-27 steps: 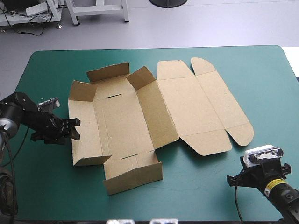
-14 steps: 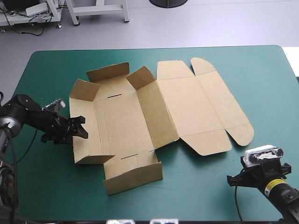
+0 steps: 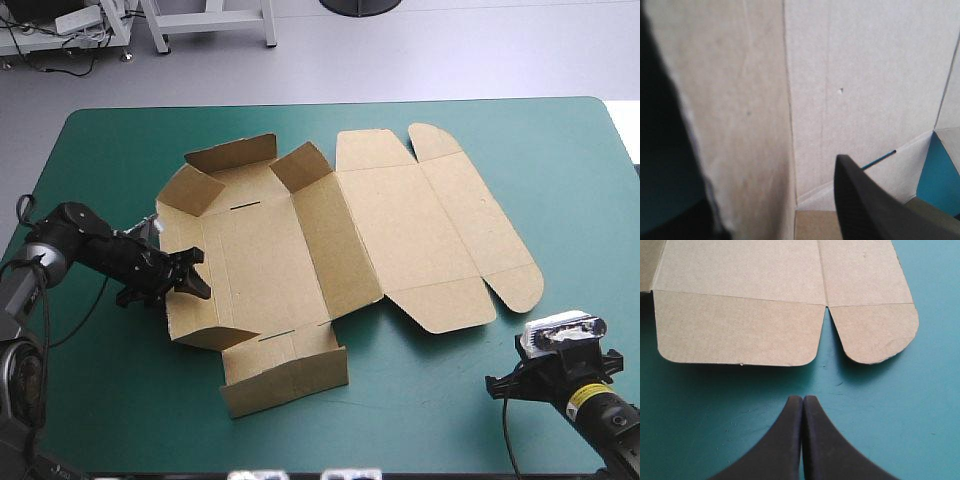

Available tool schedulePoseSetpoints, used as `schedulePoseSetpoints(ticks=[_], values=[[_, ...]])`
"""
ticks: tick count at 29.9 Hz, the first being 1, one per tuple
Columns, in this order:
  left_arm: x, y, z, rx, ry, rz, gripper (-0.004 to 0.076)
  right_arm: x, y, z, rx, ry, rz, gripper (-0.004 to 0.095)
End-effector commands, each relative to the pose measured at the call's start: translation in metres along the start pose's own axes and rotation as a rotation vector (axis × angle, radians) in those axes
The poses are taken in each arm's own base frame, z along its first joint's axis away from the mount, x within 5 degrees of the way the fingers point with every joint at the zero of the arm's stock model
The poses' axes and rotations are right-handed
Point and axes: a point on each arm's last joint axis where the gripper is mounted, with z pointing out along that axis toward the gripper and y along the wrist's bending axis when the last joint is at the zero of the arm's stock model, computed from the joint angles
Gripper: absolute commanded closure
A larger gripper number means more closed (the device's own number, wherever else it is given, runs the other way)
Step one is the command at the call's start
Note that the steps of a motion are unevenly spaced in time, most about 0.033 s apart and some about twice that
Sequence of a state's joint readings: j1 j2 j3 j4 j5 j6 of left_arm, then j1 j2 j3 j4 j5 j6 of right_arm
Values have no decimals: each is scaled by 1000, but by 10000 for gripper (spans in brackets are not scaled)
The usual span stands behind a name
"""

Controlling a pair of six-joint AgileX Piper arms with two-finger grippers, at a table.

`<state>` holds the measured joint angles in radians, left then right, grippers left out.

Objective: Fold the box

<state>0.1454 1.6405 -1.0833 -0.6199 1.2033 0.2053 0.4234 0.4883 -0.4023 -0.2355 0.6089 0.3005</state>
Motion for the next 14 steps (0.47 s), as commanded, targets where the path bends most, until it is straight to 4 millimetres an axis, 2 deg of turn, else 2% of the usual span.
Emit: schedulePoseSetpoints(ticks=[1,3,4,10,14], values=[[6,-24,-3,49,-5,50,584,-14,0,-5,-4,-92,-19,933],[5,-27,0,42,-15,71,714,-14,0,-5,-4,-92,-19,933],[5,-27,0,33,-22,85,726,-14,0,-5,-4,-92,-19,933],[2,-23,-6,-54,-87,130,729,-14,0,-5,-4,-92,-19,932],[3,-27,-22,-114,-167,188,729,-14,0,-5,-4,-92,-19,933]])
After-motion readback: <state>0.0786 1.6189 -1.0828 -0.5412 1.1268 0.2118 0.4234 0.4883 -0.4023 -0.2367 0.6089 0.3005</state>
